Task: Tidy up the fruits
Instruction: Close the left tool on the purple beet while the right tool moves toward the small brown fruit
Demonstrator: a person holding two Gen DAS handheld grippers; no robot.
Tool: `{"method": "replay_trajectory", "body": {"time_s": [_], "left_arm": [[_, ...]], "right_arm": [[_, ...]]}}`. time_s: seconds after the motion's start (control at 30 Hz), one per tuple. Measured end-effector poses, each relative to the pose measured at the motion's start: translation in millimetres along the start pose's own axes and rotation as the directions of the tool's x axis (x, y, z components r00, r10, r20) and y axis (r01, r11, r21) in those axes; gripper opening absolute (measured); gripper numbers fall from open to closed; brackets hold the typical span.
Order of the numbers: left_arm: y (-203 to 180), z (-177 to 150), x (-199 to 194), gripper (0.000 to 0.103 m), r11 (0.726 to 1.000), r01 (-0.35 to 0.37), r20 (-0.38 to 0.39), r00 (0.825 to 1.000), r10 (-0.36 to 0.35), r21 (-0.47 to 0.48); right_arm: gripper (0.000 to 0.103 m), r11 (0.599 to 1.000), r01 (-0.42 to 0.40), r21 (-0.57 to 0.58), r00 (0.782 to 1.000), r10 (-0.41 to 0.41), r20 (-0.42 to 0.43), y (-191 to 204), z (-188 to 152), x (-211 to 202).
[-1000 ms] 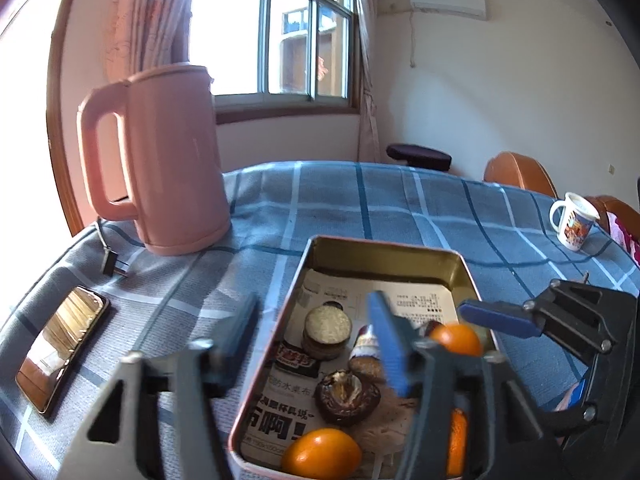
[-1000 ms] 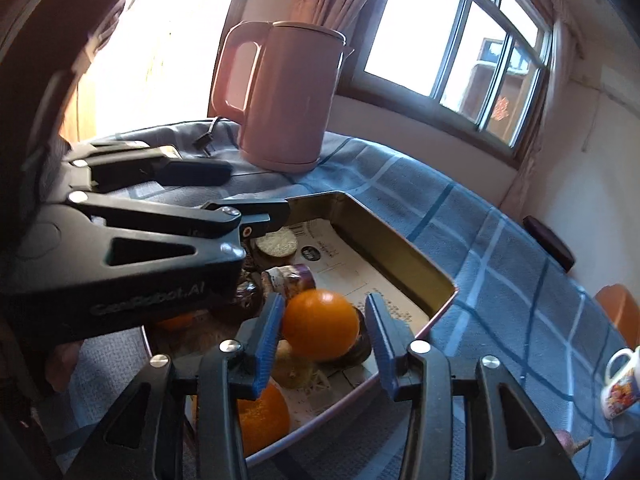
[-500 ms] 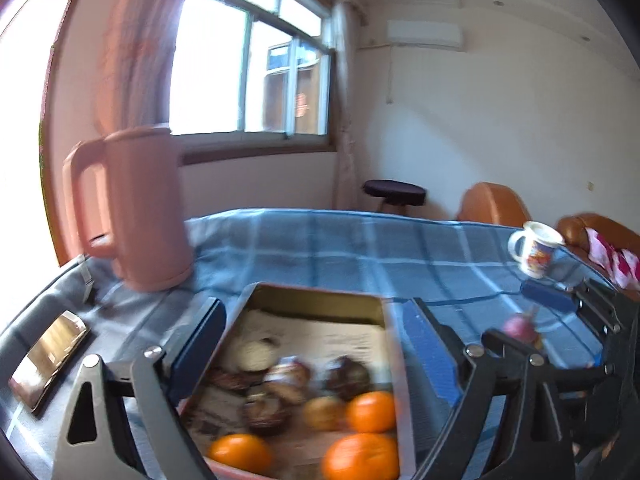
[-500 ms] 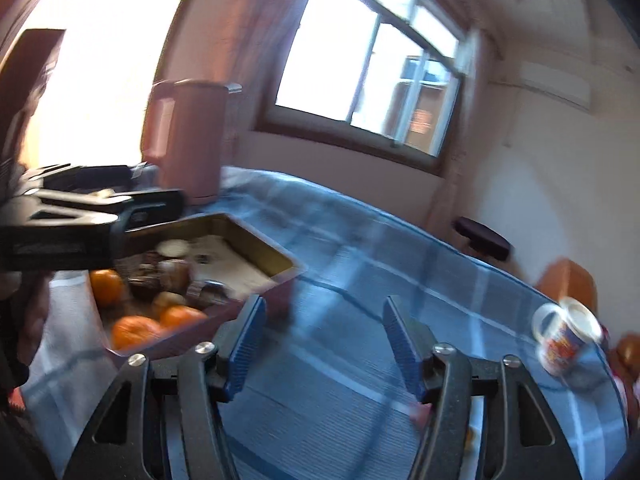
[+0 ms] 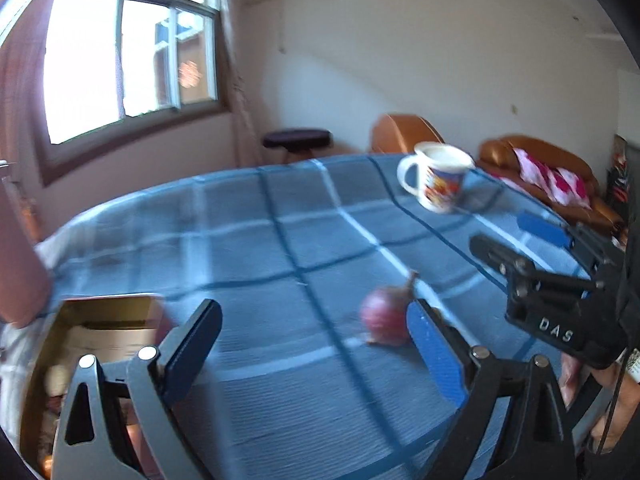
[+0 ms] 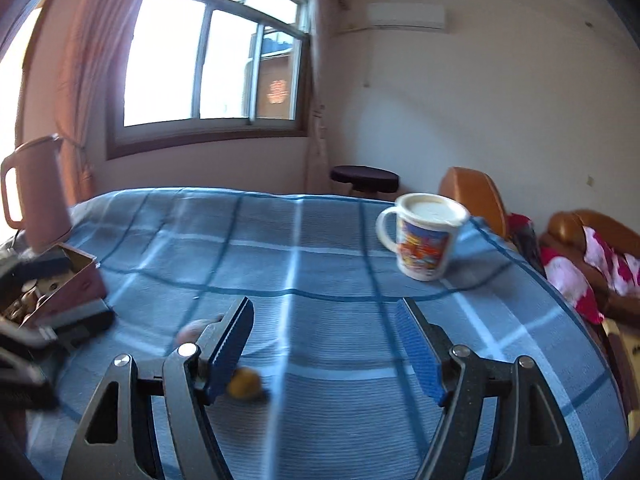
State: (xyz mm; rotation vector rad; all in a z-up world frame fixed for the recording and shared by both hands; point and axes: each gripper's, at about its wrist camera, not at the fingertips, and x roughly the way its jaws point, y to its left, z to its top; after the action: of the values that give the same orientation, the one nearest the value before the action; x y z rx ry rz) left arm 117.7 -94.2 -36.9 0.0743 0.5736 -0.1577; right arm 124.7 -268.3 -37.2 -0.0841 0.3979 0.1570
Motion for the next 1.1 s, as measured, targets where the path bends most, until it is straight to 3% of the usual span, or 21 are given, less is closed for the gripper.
{"method": "replay_trajectory", "body": {"time_s": [0.23, 0.47, 0.67, 0.7, 0.77, 1.0, 1.1], "left_arm": [[-35.1, 4.9, 50.5, 0.096, 0.998, 0.039, -0.110, 0.993, -0.032, 0.058], [-30.7, 5.8, 79.6, 0.095, 0.997, 0.080, -0.222, 0.972, -0.082, -0.019], [-28.7, 7.6, 86.1, 0.094, 0.993, 0.104, -0.236, 0.965, -0.116, -0.063], [-28.1, 7.5, 85.2, 0.080, 0.991, 0.115, -0.234, 0.964, -0.128, -0.070], [-28.8, 6.8, 85.4, 0.074, 0.987, 0.150, -0.242, 0.957, -0.161, -0.063], [-27.7, 4.7, 75.4, 0.076, 0.993, 0.116, -0.227, 0.967, -0.115, -0.011], [-26.5, 4.3, 79.7, 0.086, 0.995, 0.099, -0.241, 0.966, -0.096, -0.001]], "right_arm": [[0.075, 0.998, 0.019, 0.055, 1.000, -0.020, 0.016, -20.8, -2.8, -0.2], [0.083, 0.997, -0.005, 0.077, 1.000, 0.003, 0.030, -25.7, -3.4, 0.5], [0.087, 0.998, -0.009, 0.069, 1.000, 0.007, 0.020, -22.8, -1.9, 4.0], [0.087, 0.998, -0.007, 0.066, 1.000, 0.006, 0.018, -21.9, -1.9, 4.4], [0.087, 0.998, -0.003, 0.059, 1.000, 0.002, 0.018, -20.6, -2.1, 4.2], [0.088, 0.998, -0.002, 0.055, 1.000, 0.001, 0.018, -20.1, -2.1, 4.4], [0.090, 0.999, -0.008, 0.047, 1.000, 0.007, 0.006, -18.8, -1.9, 7.1]]}}
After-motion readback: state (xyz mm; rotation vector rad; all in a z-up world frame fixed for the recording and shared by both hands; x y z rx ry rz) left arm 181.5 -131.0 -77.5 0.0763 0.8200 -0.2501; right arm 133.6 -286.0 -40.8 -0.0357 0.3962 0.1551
